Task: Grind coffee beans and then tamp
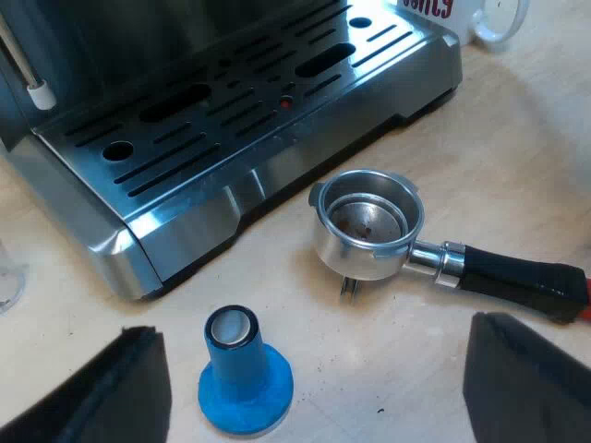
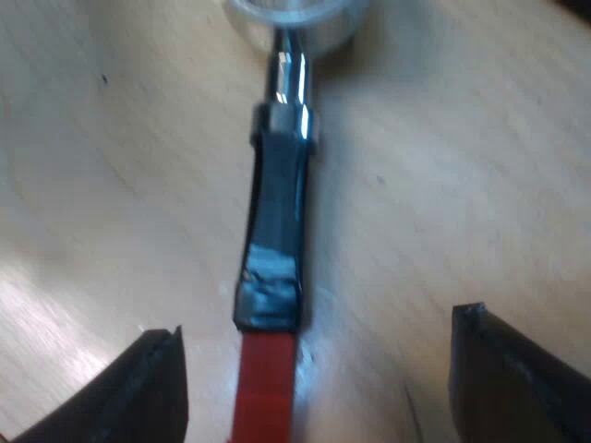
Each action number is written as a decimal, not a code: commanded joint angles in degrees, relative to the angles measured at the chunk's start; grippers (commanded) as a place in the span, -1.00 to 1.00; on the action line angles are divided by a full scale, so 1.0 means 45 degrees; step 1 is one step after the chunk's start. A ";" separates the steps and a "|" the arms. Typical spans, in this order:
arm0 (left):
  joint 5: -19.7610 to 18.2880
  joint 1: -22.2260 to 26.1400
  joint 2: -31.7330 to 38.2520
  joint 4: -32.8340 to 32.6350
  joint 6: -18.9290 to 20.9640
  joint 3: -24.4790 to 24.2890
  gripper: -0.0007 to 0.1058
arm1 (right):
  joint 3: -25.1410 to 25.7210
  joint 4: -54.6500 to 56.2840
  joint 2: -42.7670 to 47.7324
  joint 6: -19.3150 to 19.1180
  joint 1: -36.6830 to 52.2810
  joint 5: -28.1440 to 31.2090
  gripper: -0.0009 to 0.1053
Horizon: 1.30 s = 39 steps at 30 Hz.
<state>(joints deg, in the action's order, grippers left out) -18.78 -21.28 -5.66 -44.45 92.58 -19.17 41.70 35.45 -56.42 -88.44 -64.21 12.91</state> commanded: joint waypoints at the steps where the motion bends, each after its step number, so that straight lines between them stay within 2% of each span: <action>1: 0.0130 -0.0018 0.0066 0.0170 -0.0065 0.0002 0.27 | 0.0370 0.0009 0.0184 -0.0219 0.0026 -0.0041 0.18; 2: 0.0130 -0.0018 0.0066 0.0170 -0.0065 0.0002 0.27 | 0.0474 -0.0016 0.0213 -0.0248 0.0026 -0.0041 0.18; 3: 0.0130 -0.0018 0.0066 0.0170 -0.0065 0.0002 0.27 | 0.0893 -0.0016 0.0342 -0.0662 0.0002 -0.0041 0.18; 9: 0.0130 -0.0018 0.0066 0.0170 -0.0065 0.0002 0.27 | 0.1338 -0.0779 0.0800 -0.1306 0.0002 -0.0067 0.18; 16: 0.0130 -0.0018 0.0066 0.0170 -0.0065 0.0002 0.27 | 0.1333 -0.1711 0.1391 -0.1727 0.0002 -0.0451 0.18; 22: 0.0130 -0.0018 0.0066 0.0189 -0.0065 0.0002 0.27 | 0.1333 -0.1724 0.1457 -0.1737 0.0002 -0.0605 0.18; 23: 0.0321 -0.0018 0.0066 0.0189 -0.0065 0.0002 0.27 | 0.1333 -0.1724 0.1457 -0.1737 0.0002 -0.0605 0.18; 26: 0.1569 -0.0018 0.0022 0.0189 -0.0065 0.0002 0.27 | 0.1333 -0.1751 0.1457 -0.1737 0.0002 -0.0648 0.18; 28: 0.1804 -0.0018 -0.0102 0.0189 -0.0065 0.0002 0.27 | 0.1333 -0.1751 0.1457 -0.1737 0.0002 -0.0646 0.18; 34: 0.1803 -0.0018 -0.1574 0.0115 0.0229 -0.0332 0.27 | 0.1333 -0.1751 0.1457 -0.1737 0.0002 -0.0646 0.18; 39: 0.1741 -0.0018 -0.3938 0.0176 0.0253 -0.0904 0.27 | 0.1333 -0.1751 0.1457 -0.1737 0.0002 -0.0646 0.18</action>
<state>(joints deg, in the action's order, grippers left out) -11.55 -21.28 -22.48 -44.33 93.00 -22.67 47.08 28.36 -50.24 -95.28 -64.21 10.57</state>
